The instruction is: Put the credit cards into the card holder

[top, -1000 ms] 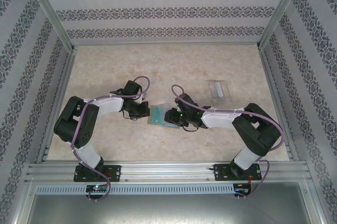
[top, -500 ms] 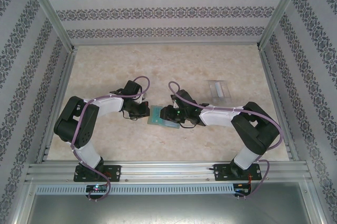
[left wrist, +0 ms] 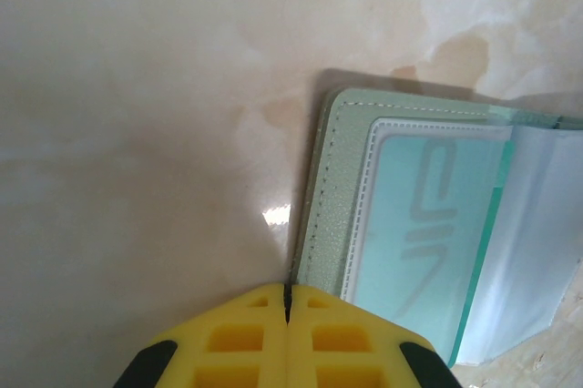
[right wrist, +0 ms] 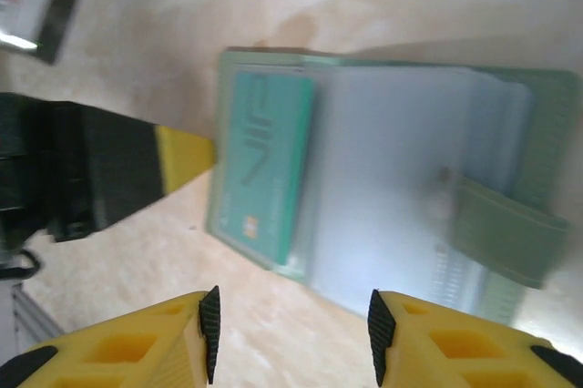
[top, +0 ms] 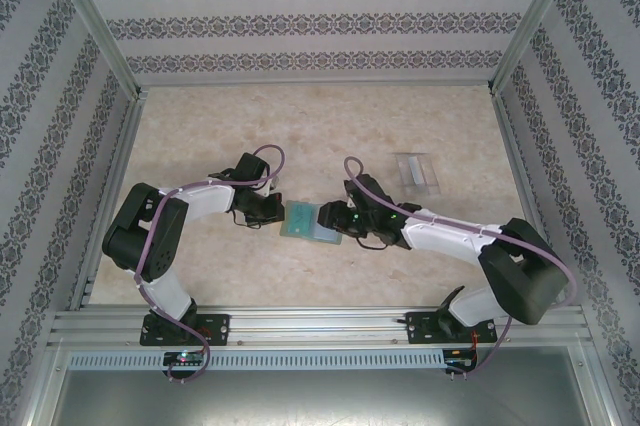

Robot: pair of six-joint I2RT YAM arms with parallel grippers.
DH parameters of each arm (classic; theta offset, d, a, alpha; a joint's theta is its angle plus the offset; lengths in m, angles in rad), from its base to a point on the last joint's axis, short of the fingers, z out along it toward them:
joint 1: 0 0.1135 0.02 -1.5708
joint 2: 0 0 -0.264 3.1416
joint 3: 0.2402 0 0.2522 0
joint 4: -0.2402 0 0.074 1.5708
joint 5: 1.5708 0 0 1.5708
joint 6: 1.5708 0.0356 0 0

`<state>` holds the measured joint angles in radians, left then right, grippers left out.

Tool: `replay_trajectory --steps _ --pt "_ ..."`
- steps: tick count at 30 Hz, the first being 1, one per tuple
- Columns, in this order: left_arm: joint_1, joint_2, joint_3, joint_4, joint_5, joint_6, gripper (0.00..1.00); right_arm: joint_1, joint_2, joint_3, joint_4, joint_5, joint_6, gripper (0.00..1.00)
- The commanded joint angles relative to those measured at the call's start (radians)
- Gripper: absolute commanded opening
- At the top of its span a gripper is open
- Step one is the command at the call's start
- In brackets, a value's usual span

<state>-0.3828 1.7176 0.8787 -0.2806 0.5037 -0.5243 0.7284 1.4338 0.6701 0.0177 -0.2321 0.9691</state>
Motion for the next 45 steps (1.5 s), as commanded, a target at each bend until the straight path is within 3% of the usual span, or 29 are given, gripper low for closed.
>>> replay_trajectory --steps 1,16,36,45 --pt "0.001 0.036 -0.012 0.017 0.004 0.01 0.0 -0.007 0.017 -0.035 -0.037 0.034 0.021 0.52" --pt "0.002 0.037 -0.021 0.024 0.004 0.0 0.0 -0.008 0.123 0.025 0.015 -0.005 -0.01 0.51" --pt "0.002 0.036 -0.016 0.016 0.0 0.003 0.0 -0.025 0.041 0.039 -0.122 0.063 -0.045 0.51" --pt "0.002 0.037 -0.015 0.021 0.002 0.001 0.0 -0.029 0.092 0.055 -0.059 0.012 -0.027 0.5"
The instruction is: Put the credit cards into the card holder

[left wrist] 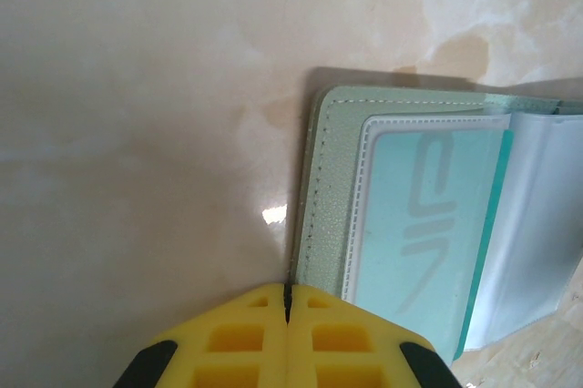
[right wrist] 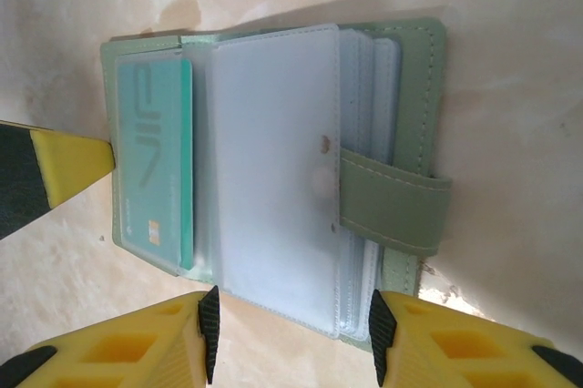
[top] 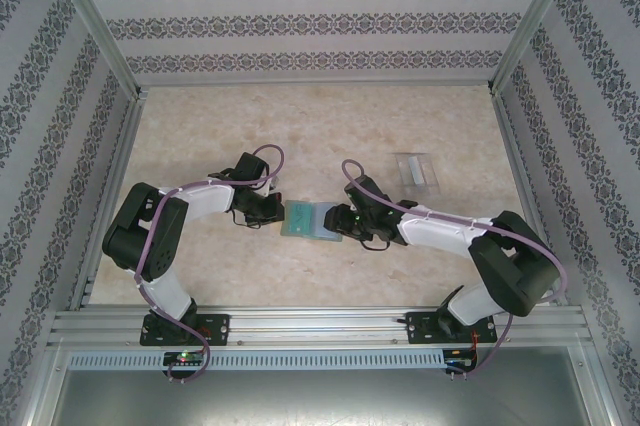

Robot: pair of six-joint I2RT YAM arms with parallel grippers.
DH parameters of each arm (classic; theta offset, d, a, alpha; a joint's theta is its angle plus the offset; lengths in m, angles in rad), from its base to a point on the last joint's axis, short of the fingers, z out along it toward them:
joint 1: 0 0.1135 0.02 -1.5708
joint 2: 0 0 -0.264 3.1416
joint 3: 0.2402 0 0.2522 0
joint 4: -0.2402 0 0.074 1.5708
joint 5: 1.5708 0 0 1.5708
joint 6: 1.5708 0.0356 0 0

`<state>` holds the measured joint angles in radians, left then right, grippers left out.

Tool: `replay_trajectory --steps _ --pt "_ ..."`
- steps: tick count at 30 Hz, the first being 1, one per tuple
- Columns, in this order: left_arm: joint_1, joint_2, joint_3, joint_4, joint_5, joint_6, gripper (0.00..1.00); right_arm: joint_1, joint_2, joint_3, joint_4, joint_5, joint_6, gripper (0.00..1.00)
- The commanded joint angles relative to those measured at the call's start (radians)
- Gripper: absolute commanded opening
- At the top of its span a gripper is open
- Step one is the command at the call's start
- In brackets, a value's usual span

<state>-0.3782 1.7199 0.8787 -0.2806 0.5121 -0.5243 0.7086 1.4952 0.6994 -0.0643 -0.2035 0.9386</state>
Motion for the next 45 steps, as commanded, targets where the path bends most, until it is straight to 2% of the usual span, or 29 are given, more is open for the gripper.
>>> replay_trajectory --steps 1,8,12,15,28,45 --pt "-0.004 0.035 -0.016 0.021 -0.006 0.001 0.0 -0.008 0.038 0.028 0.029 -0.017 0.006 0.5" --pt "-0.003 0.033 -0.018 0.019 -0.009 0.001 0.0 -0.008 0.059 0.044 0.042 -0.02 0.0 0.48" --pt "-0.003 0.035 -0.016 0.018 -0.009 -0.001 0.0 -0.009 0.065 0.049 0.043 -0.027 -0.001 0.42" --pt "-0.002 0.035 -0.016 0.016 -0.009 0.001 0.0 -0.009 0.069 0.048 0.047 -0.027 -0.002 0.41" --pt "-0.003 0.037 -0.015 0.014 -0.009 0.004 0.0 -0.008 0.04 0.043 0.016 0.011 -0.017 0.45" --pt "-0.003 0.039 -0.017 0.015 -0.005 0.001 0.0 0.005 0.088 0.043 0.041 0.003 -0.016 0.45"
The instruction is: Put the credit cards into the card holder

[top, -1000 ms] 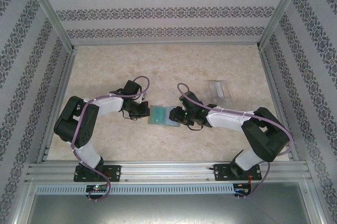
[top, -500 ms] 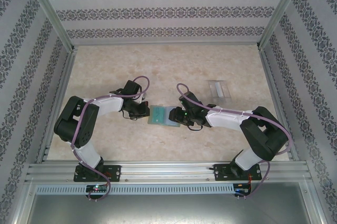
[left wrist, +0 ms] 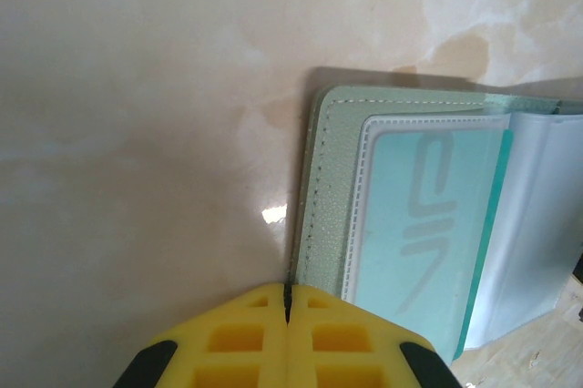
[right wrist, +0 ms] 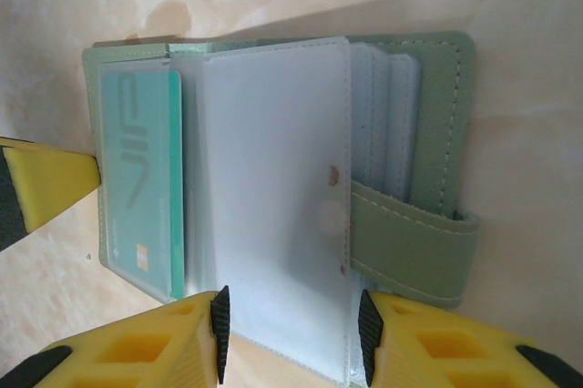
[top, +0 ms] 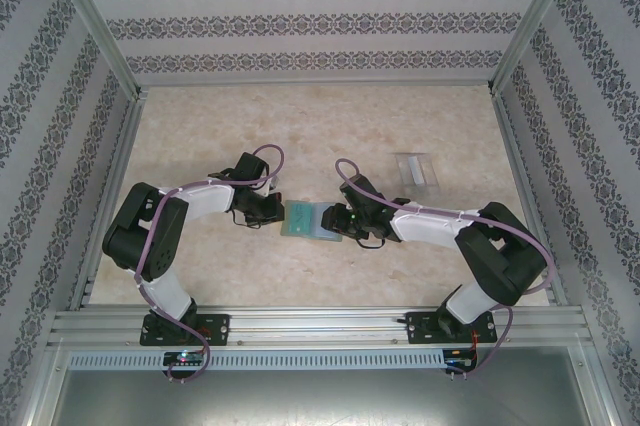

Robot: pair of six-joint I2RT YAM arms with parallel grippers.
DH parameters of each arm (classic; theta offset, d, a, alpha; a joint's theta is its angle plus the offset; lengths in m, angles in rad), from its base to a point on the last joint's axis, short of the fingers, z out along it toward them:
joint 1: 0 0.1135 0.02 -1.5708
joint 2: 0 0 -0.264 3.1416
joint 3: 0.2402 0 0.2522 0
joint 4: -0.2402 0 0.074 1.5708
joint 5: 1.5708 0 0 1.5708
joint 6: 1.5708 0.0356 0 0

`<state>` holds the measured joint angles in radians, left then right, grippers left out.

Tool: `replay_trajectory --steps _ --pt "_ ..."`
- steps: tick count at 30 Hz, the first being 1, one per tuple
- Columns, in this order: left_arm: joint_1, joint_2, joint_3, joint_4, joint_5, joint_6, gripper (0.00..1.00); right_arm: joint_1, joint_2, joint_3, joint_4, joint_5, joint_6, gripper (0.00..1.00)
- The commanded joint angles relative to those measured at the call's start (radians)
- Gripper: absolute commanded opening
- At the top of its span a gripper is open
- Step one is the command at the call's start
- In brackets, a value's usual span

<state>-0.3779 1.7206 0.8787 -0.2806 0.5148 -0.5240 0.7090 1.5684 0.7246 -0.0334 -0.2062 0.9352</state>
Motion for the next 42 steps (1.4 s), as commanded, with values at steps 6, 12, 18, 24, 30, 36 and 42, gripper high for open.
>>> replay_trajectory --steps 6,12,18,24,30,36,42 --pt "-0.003 0.038 -0.018 0.016 -0.008 0.0 0.0 0.008 0.015 0.029 0.016 -0.008 -0.016 0.42" --pt "-0.003 0.039 -0.018 0.017 -0.007 -0.001 0.0 0.01 0.009 0.041 0.012 -0.016 -0.026 0.37" --pt "-0.003 0.04 -0.018 0.017 -0.007 0.001 0.0 0.012 0.022 0.048 0.042 -0.039 -0.019 0.37" --pt "-0.004 0.042 -0.018 0.021 -0.007 0.001 0.0 0.012 0.025 0.05 0.114 -0.076 0.003 0.41" --pt "0.009 0.055 -0.032 0.089 0.089 -0.027 0.0 0.021 0.034 0.079 0.148 -0.093 0.007 0.44" --pt "0.067 0.069 -0.065 0.188 0.214 -0.081 0.05 0.026 0.075 0.095 0.192 -0.115 0.014 0.46" --pt "0.135 0.028 -0.131 0.327 0.301 -0.165 0.13 0.036 0.152 0.109 0.275 -0.157 0.035 0.46"
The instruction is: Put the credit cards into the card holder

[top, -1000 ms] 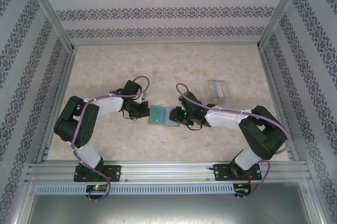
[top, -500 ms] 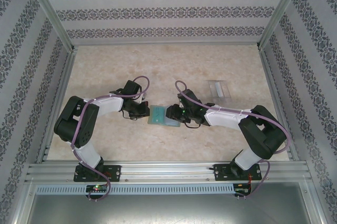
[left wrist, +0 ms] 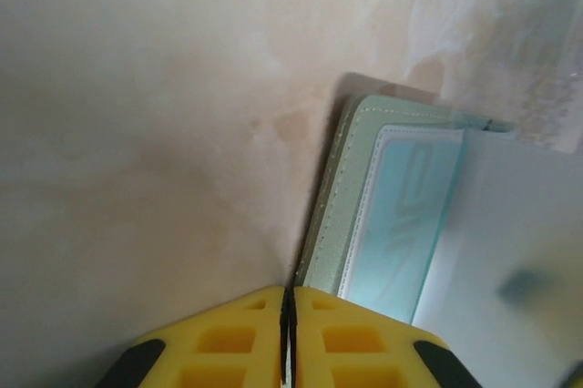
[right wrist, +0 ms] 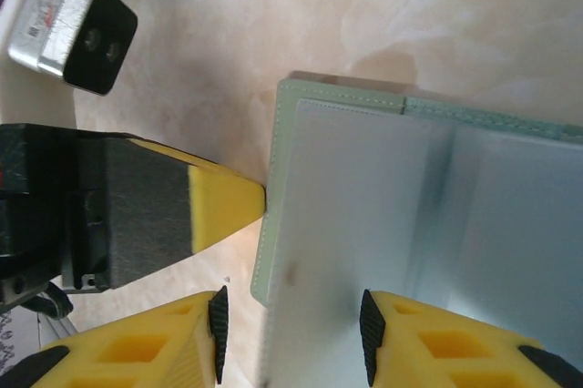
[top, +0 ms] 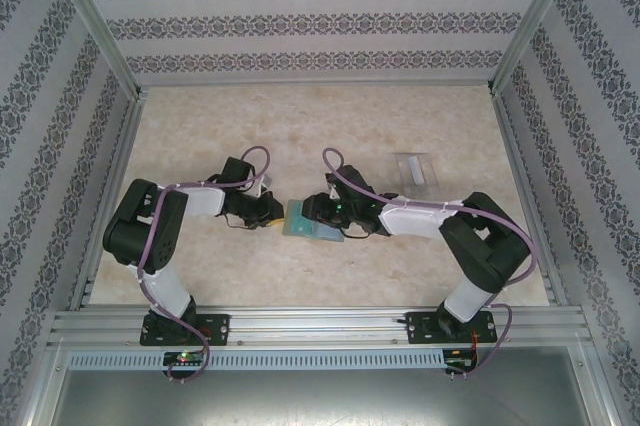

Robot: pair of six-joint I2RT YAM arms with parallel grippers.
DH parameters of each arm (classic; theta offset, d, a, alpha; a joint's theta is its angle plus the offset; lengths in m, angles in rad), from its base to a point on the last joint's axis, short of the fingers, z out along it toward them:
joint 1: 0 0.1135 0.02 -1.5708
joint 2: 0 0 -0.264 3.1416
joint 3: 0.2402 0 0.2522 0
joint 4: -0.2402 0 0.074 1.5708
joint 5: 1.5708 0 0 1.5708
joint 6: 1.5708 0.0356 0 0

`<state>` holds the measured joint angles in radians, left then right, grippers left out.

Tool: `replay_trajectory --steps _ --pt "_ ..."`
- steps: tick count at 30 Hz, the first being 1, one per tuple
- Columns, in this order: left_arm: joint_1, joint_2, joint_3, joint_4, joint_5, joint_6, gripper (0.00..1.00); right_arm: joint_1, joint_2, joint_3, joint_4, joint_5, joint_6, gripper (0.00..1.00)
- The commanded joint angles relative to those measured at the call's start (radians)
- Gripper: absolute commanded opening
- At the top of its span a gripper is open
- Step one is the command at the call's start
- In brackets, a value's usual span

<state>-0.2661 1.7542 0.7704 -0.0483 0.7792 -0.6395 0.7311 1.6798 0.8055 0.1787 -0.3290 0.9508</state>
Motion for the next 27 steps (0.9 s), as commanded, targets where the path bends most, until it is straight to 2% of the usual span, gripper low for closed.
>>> replay_trajectory --steps 1,5,9,15,21,23,27 --pt "0.027 -0.014 -0.021 0.087 0.031 -0.046 0.14 0.015 0.053 0.03 0.077 -0.04 0.023 0.46" --pt "0.059 -0.054 -0.033 0.082 0.012 -0.062 0.2 0.022 0.089 0.051 0.11 -0.066 0.037 0.46" --pt "0.087 -0.099 -0.044 0.056 -0.103 -0.07 0.29 0.024 0.116 0.079 0.088 -0.082 0.018 0.46" --pt "0.091 -0.154 -0.075 0.131 -0.155 -0.125 0.3 0.026 0.123 0.1 0.074 -0.104 0.024 0.47" --pt "0.09 -0.186 -0.062 0.068 -0.175 -0.073 0.3 0.0 0.115 0.117 0.048 -0.108 0.044 0.47" --pt "0.086 -0.203 -0.072 0.071 -0.178 -0.066 0.3 -0.028 0.057 0.118 0.015 -0.09 0.002 0.47" --pt "0.041 -0.262 -0.08 0.051 -0.239 -0.006 0.29 -0.089 -0.092 0.171 -0.234 0.033 -0.206 0.49"
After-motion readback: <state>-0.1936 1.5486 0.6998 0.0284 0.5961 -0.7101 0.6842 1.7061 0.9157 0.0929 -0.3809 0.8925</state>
